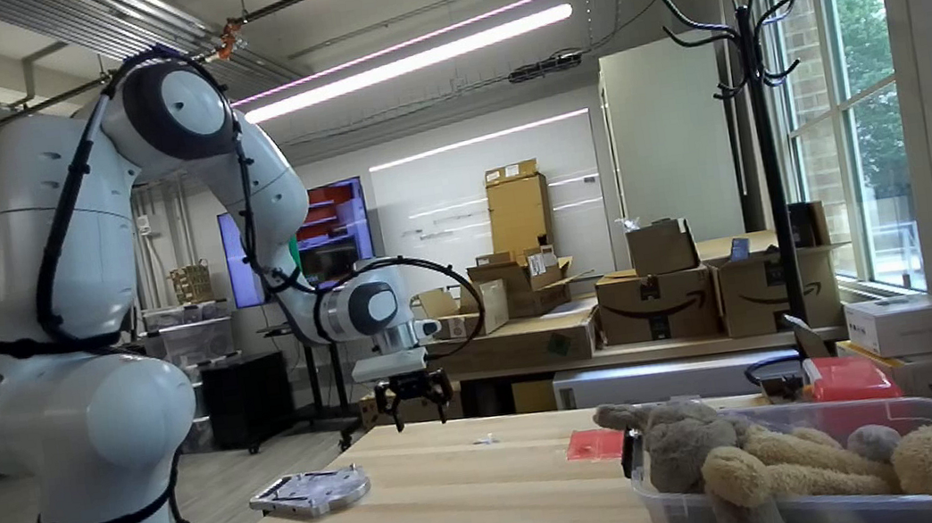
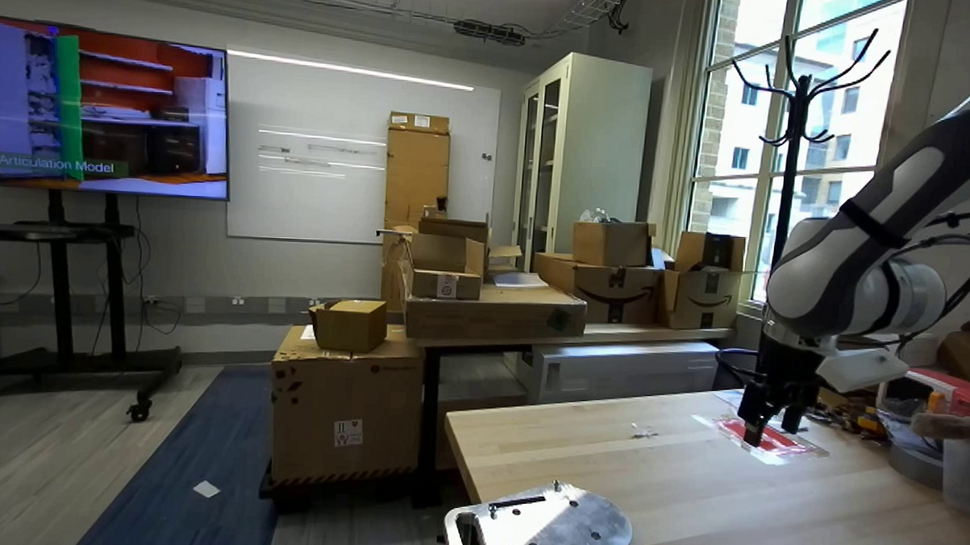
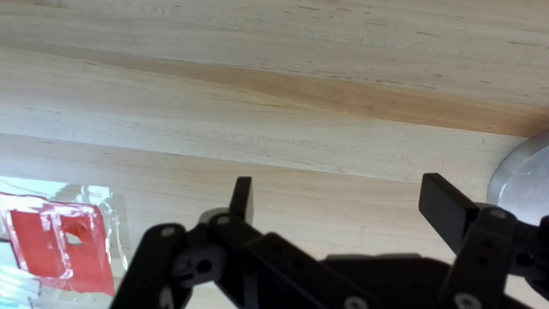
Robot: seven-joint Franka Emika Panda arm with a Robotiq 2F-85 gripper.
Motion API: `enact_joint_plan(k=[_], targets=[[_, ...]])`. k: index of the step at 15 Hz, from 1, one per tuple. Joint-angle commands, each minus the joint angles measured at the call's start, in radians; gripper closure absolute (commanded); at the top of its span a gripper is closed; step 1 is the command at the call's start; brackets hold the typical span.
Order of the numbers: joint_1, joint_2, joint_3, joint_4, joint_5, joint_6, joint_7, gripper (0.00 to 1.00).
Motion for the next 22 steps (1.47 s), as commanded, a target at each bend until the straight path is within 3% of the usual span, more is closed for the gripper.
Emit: enact_joint_plan(k=[1,8,15,16,17,22], targets=[[-0.055,0.129,0.006,0.083,0.033,-0.003,-0.050,0.00],[-0.134,0.300,0.029,0.171,0.027,-0.012,-0.050,0.00],[-0.154,0.353,0.049,0.234,0.014,-0.048,-0.041,0.00],[-0.157,0.356,0.052,0.238,0.014,-0.045,-0.047,0.17],[-0.163,0.361,0.057,0.242,0.018,-0.036,-0.056,0.28],[-0.178,0.389,0.060,0.255,0.013,-0.023,-0.068,0.67]])
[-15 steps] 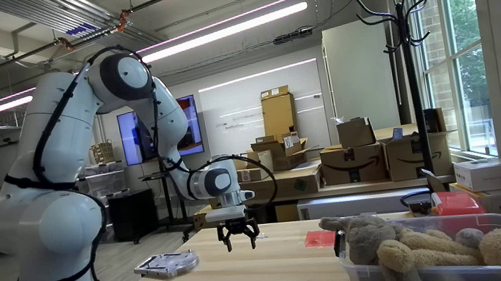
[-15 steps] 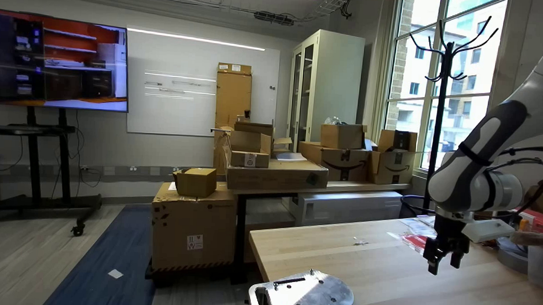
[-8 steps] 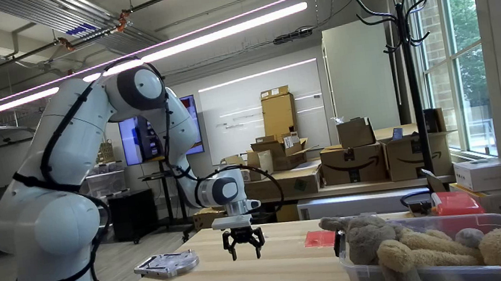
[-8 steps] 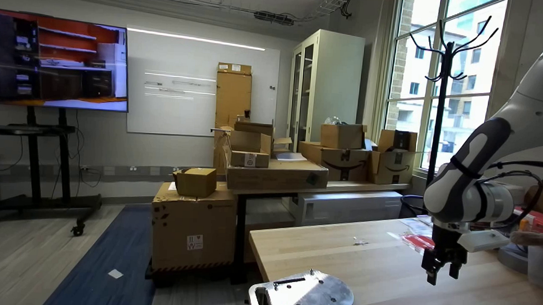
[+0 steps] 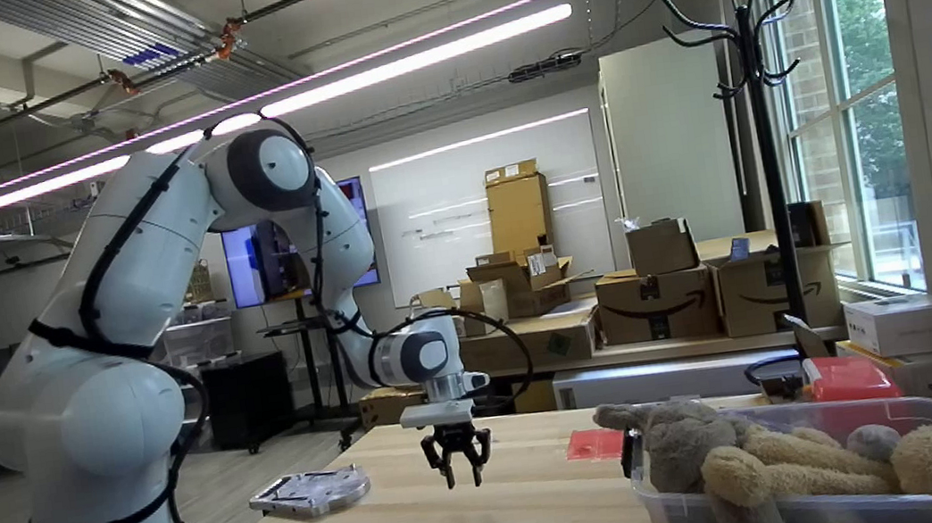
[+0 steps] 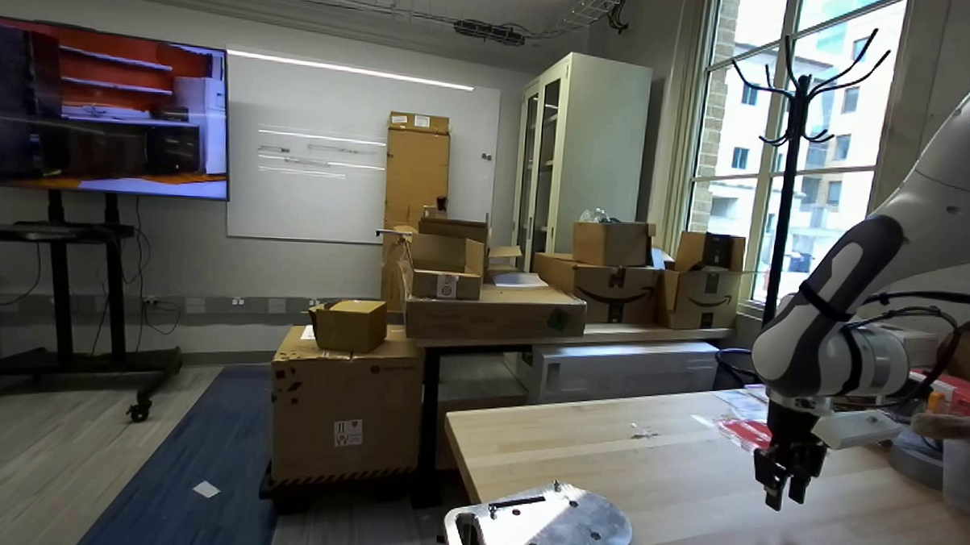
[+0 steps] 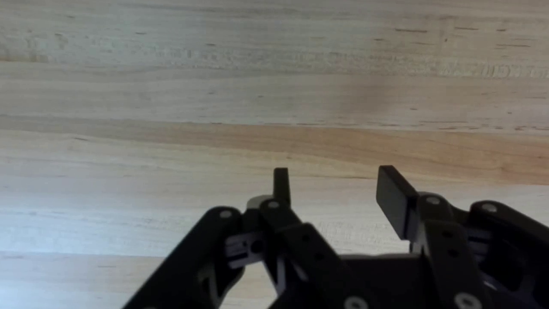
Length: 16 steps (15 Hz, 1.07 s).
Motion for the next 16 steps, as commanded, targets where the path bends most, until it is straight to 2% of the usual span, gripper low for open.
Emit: enact_joint_plan(k=[1,4,5,9,16], targets=[[-0.047,0.023,0.032,0.031,0.005,-0.019,-0.047,0.73],[-0.053,-0.011,0.034,0.009,-0.010,-0.009,-0.071,0.98],[-0.055,-0.026,0.035,0.001,-0.013,-0.011,-0.082,1.00],[-0.022,-0.171,0.003,-0.070,-0.073,-0.036,-0.099,1.00],[0.000,-0.548,-0.008,-0.185,-0.107,-0.172,-0.194,1.00]])
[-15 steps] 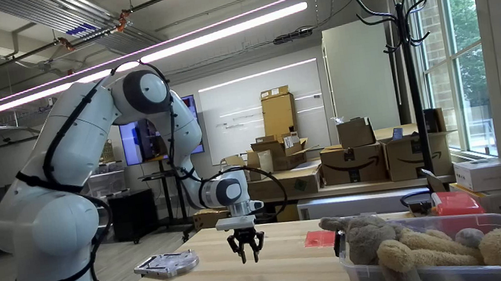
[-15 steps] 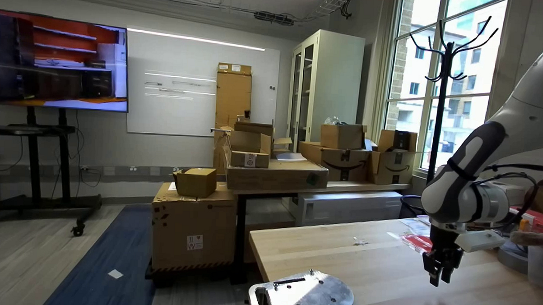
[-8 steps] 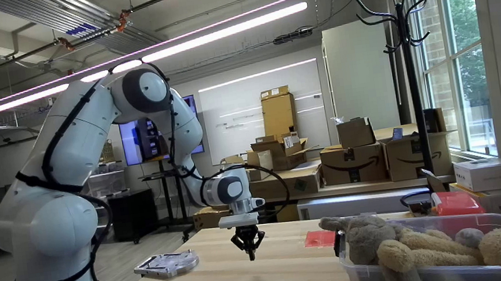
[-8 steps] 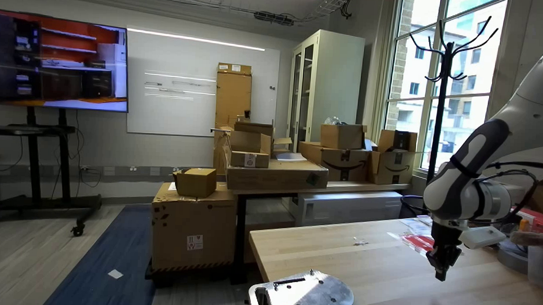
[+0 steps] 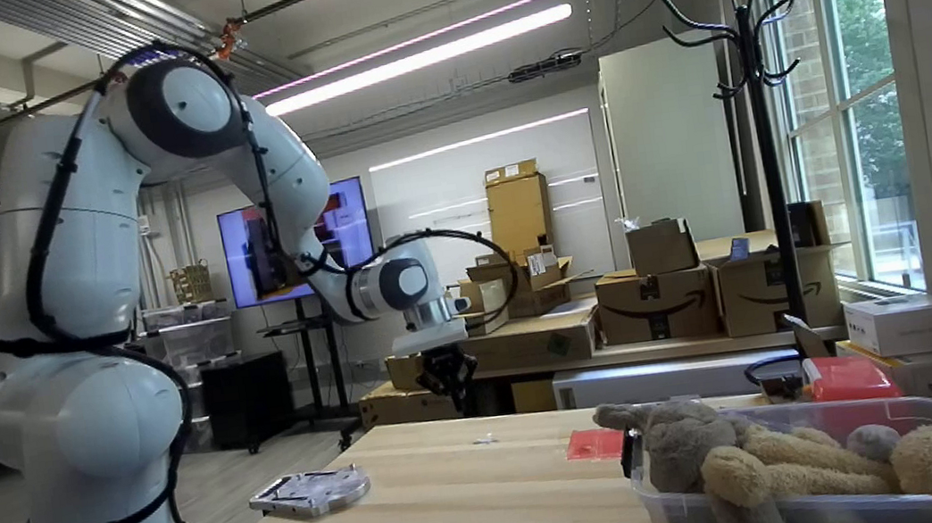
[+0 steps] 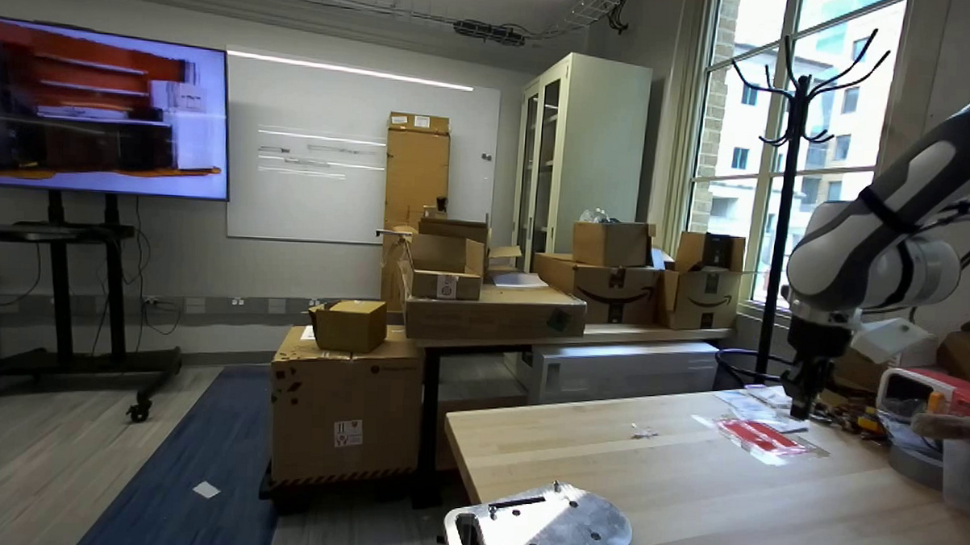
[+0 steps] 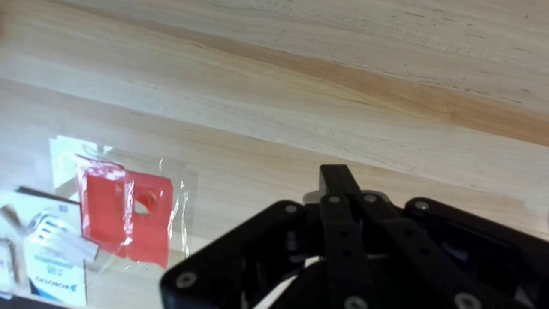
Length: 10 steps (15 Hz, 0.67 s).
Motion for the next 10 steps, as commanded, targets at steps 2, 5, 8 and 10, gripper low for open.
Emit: enact_joint_plan(k=[2,5,8,10], targets=[[0.046,-0.296,-0.025,-0.106,-0.011,-0.144,-0.103,1.00],[0.094,-0.433,-0.038,-0.130,-0.025,-0.225,-0.143,1.00],[0.155,-0.494,-0.037,-0.137,-0.033,-0.278,-0.175,1.00],[0.196,-0.502,-0.032,-0.148,-0.036,-0.288,-0.198,1.00]])
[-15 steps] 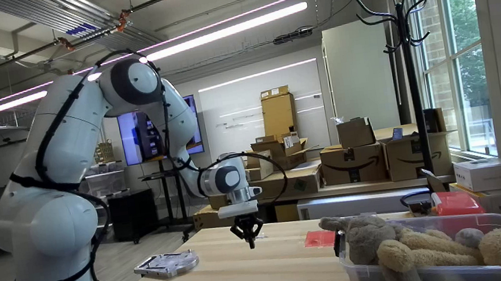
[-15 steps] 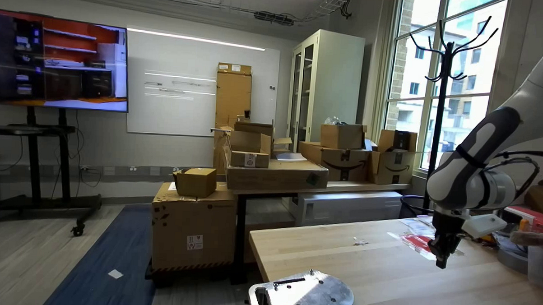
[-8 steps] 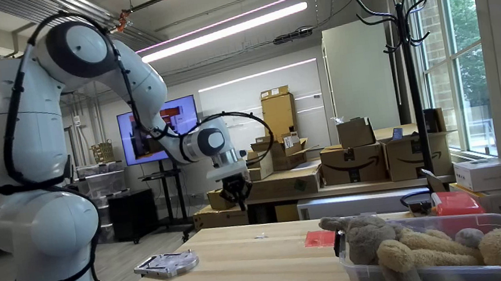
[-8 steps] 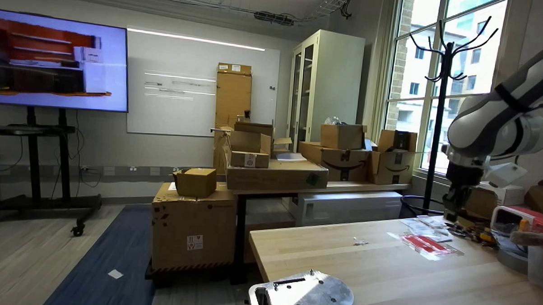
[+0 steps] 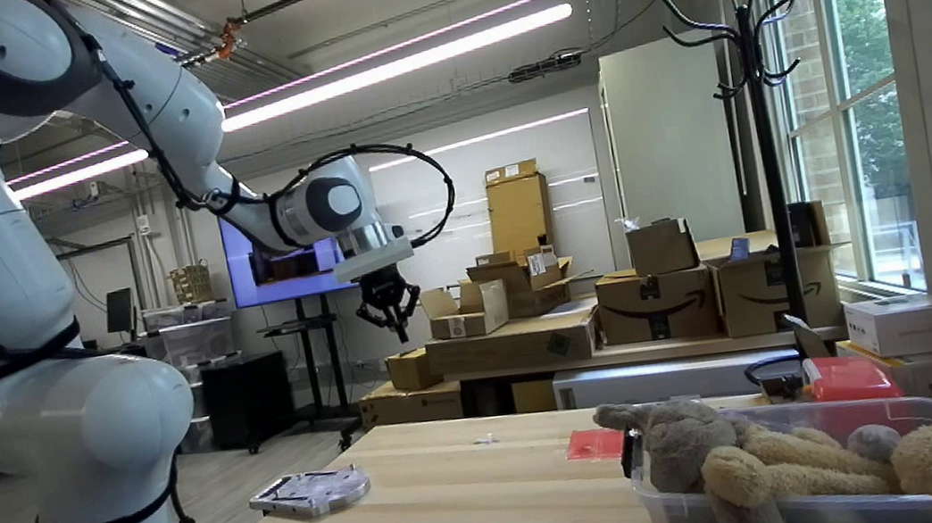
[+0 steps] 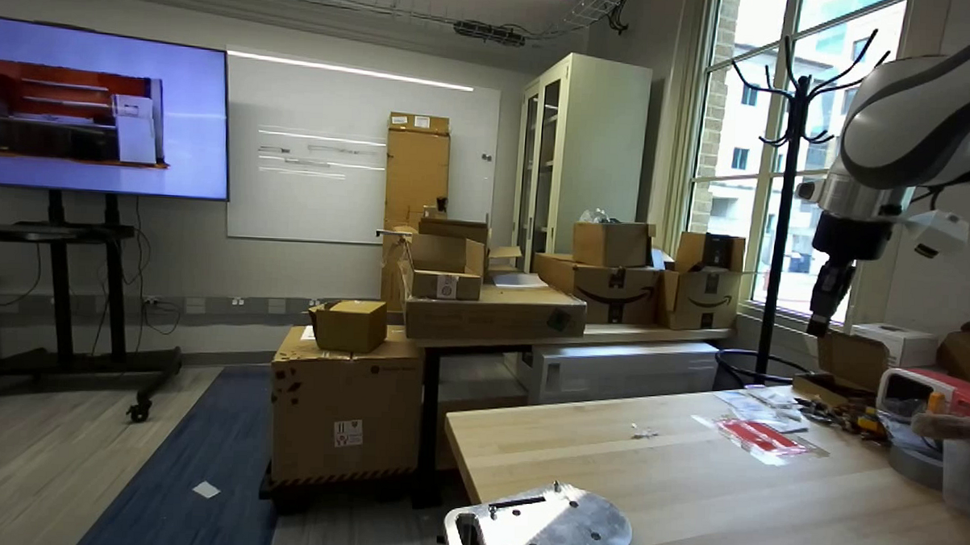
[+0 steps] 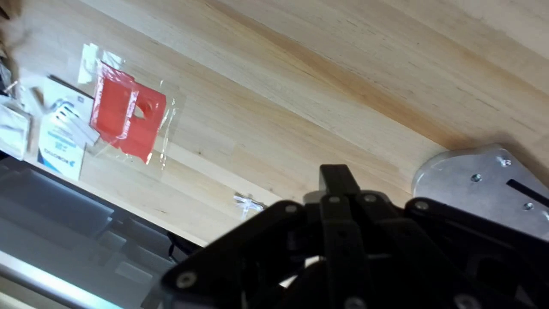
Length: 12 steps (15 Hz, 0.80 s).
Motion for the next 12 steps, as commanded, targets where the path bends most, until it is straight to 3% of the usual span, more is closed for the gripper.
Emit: enact_joint_plan(k=[1,7,12], targets=[[0.081,-0.027,-0.005,-0.035,-0.016,-0.030,-0.060,1.00],[0.180,0.042,0.011,-0.113,-0.005,0.010,-0.117,1.00],[0.214,0.176,0.009,-0.130,0.040,0.105,-0.169,1.00]])
